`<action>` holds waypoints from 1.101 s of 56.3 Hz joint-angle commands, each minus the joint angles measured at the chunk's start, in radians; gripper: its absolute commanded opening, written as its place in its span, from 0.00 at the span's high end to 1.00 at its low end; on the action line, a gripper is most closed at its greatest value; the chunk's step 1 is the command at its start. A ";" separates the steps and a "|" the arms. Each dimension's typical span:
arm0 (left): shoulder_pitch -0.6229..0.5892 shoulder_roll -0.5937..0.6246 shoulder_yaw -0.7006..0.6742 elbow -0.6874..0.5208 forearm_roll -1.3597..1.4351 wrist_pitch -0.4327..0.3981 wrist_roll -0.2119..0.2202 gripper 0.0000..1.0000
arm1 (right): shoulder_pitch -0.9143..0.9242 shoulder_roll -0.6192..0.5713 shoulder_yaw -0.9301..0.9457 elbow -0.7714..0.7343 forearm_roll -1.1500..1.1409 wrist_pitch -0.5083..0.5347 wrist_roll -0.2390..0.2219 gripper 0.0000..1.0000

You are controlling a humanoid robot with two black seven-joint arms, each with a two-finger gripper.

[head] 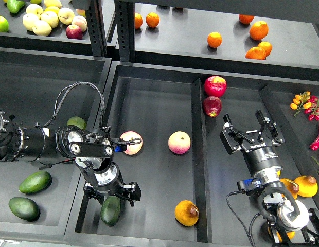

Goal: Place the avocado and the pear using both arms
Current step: 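Close the left gripper around the dark green avocado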

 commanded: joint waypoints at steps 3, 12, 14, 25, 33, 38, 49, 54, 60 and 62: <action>0.015 0.000 0.012 0.029 -0.004 0.000 0.000 0.01 | 0.000 0.000 0.000 0.000 0.000 0.000 0.000 0.00; 0.035 0.000 0.012 0.053 -0.001 0.000 0.000 0.01 | 0.000 0.000 0.000 0.000 0.000 0.000 0.000 0.00; 0.040 0.000 0.012 0.056 -0.001 0.000 0.000 0.01 | 0.000 0.000 0.001 0.000 0.000 0.000 0.000 0.00; 0.052 0.000 0.012 0.081 -0.001 0.000 0.000 0.01 | 0.000 0.000 0.000 0.000 0.000 0.000 0.000 0.00; 0.067 0.000 0.012 0.093 -0.001 0.000 0.000 0.01 | 0.000 0.000 0.000 0.000 0.000 0.000 0.000 0.00; 0.077 0.000 0.012 0.099 -0.001 0.000 0.000 0.01 | 0.000 0.000 0.000 -0.002 0.000 0.000 0.000 0.00; 0.087 0.000 0.012 0.111 -0.001 0.000 0.000 0.01 | 0.000 0.000 0.000 0.000 0.000 0.000 0.000 0.00; 0.094 0.000 0.012 0.116 -0.001 0.000 0.000 0.01 | 0.000 0.000 0.000 0.000 0.000 0.000 0.000 0.00; 0.100 0.000 0.012 0.130 -0.001 0.000 0.000 0.01 | 0.000 0.000 0.000 -0.002 0.000 0.000 0.000 0.00; 0.100 0.000 0.012 0.134 -0.001 0.000 0.000 0.01 | 0.000 0.000 0.000 -0.002 0.000 0.000 0.000 0.00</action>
